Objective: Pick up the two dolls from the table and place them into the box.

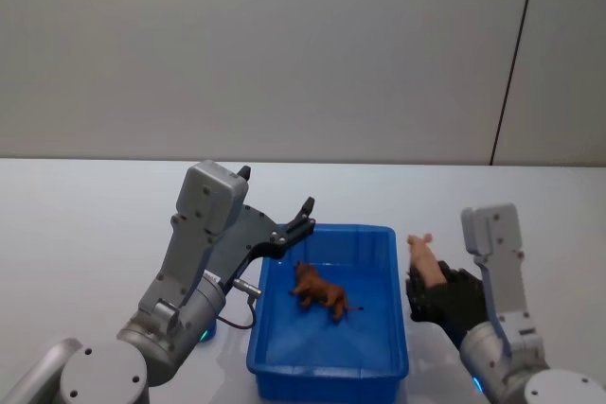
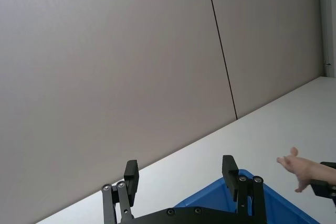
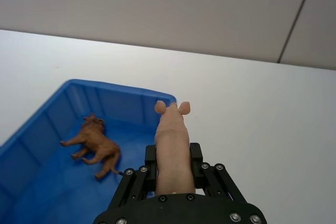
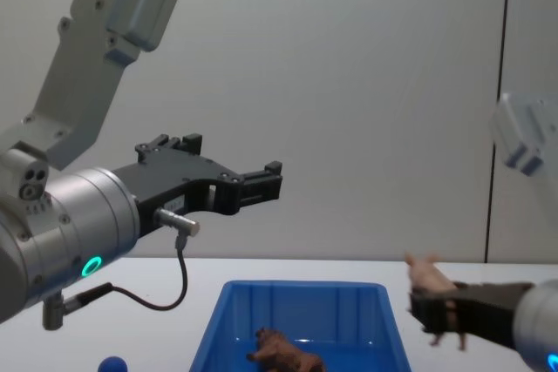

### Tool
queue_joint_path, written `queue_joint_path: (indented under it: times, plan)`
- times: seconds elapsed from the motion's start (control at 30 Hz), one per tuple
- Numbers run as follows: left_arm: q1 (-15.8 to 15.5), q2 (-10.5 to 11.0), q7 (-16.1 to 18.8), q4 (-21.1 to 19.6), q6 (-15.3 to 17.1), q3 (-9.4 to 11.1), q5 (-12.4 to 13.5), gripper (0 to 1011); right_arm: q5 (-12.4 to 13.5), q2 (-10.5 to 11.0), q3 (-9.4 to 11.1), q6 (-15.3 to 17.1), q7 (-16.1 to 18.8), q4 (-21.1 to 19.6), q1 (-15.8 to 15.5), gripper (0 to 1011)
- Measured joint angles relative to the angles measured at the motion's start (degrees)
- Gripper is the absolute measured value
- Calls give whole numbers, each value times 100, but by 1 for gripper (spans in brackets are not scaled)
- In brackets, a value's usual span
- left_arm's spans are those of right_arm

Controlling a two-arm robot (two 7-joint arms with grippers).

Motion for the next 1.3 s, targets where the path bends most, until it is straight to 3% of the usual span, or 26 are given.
queue_joint_path:
  times: [0.3, 0.5, 0.7, 1.03, 1.3]
  plan:
    - [0, 0, 0, 0, 0, 0, 0, 1002, -16, -127, -24, -85, 658, 332, 363, 360]
    - [0, 0, 0, 0, 0, 0, 0, 1001, -28, -274, -69, -95, 1159, 788, 722, 361]
    - [0, 0, 0, 0, 0, 0, 0, 1001, -33, -379, -96, -99, 1438, 1144, 970, 361]
    - [0, 0, 0, 0, 0, 0, 0, 1002, -34, -488, -112, -42, 1617, 1550, 1232, 654]
    - [0, 0, 0, 0, 0, 0, 0, 1001, -11, -475, -61, -68, 1391, 1563, 1229, 875]
